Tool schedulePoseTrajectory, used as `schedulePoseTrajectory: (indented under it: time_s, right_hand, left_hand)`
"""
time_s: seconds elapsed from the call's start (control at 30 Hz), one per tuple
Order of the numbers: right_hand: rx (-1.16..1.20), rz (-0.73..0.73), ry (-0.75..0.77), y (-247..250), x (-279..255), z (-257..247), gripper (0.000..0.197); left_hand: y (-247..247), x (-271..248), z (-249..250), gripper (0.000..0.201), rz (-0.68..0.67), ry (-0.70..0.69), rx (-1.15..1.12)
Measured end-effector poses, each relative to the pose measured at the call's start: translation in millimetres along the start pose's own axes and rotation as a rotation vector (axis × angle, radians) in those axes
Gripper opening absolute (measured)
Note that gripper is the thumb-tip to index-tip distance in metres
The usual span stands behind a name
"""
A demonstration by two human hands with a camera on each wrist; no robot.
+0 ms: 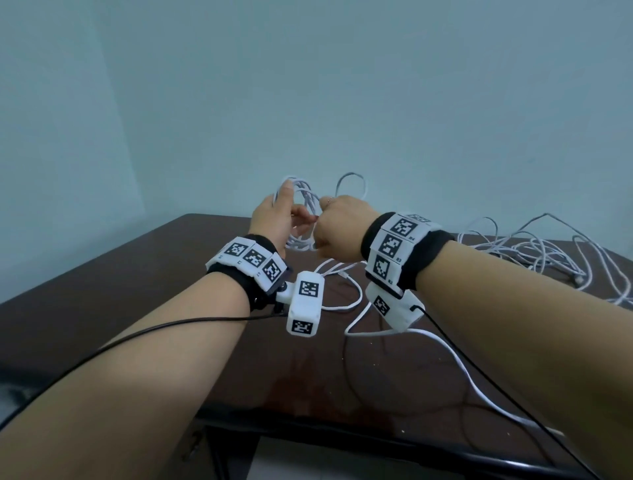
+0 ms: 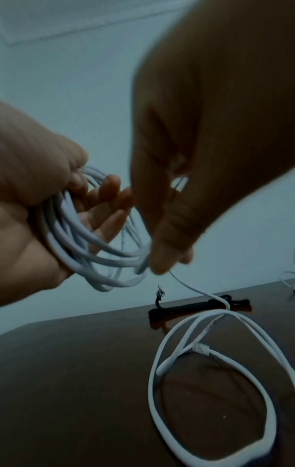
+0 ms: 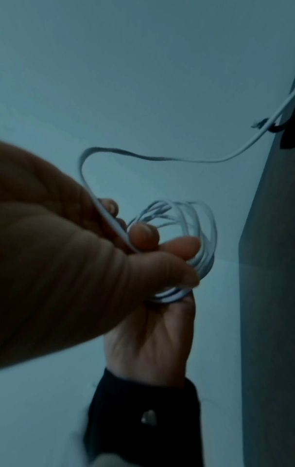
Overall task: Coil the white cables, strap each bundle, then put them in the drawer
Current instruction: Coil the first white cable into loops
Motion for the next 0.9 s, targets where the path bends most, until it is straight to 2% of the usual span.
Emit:
schedulePoseTrajectory:
  time_s: [0.1, 0.2, 0.27, 0.33, 0.43, 0.53, 0.6, 0.7, 0.8, 0.9]
  right_hand:
    - [0.112, 0.082, 0.043, 11.4, 1.6, -5.8, 0.023]
    - [0.345, 0.078, -0.005, 14.0, 1.5, 0.2, 0.023]
    - [0.511, 0.085, -0.024, 14.8, -1.2, 6.5, 0.025]
    - [0.581, 0.108, -0.039, 15.2, -2.6, 13.6, 0.035]
    - [0.523, 0.174, -0.085, 17.6, -3.7, 23.7, 0.048]
    - [0.465, 0.265, -0.147, 21.9, -9.0, 37.5, 0.059]
    - [0.599, 0.272, -0.183, 19.1, -12.4, 50.2, 0.049]
    - [0.677, 0.296, -0.216, 15.2, -14.6, 65.9, 0.031]
    - [0.661, 0.323, -0.241, 10.0, -13.3, 71.6, 0.037]
    - [0.624, 0.312, -0.277, -0.3, -9.9, 73.5, 0.046]
  left_hand:
    - [-4.2, -1.3, -4.9, 0.039, -0.035, -0.03, 0.234]
    - [-9.9, -2.7, -10.1, 0.046, -0.097, 0.022, 0.179]
    - [-10.7, -1.4, -12.3, 0.043, -0.106, 0.063, 0.164]
    - [-11.2, -1.5, -13.5, 0.035, -0.119, 0.082, 0.182]
    - [-16.5, -6.8, -10.9, 0.024, -0.168, 0.087, 0.202]
    - [-23.7, -14.0, -8.4, 0.032, -0.23, 0.082, 0.271]
    - [-24.4, -14.4, -10.9, 0.043, -0.272, 0.086, 0.243]
    - [-25.3, -15.2, -16.3, 0.043, -0.348, 0.142, 0.146]
    - [-32.1, -19.3, -14.7, 0.052, -0.418, 0.206, 0.097]
    - [-36.8, -23.0, -8.7, 0.057, -0.459, 0.21, 0.067]
Point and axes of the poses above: each hand's wrist, its own x-axis towards the middle knuckle, its own y-axis out of the back of the hand, z = x × y, the point moved 7 cm from there along x, towards the middle knuckle, and after that the axes turned 3 degrees about x, right-handed, at the moved point
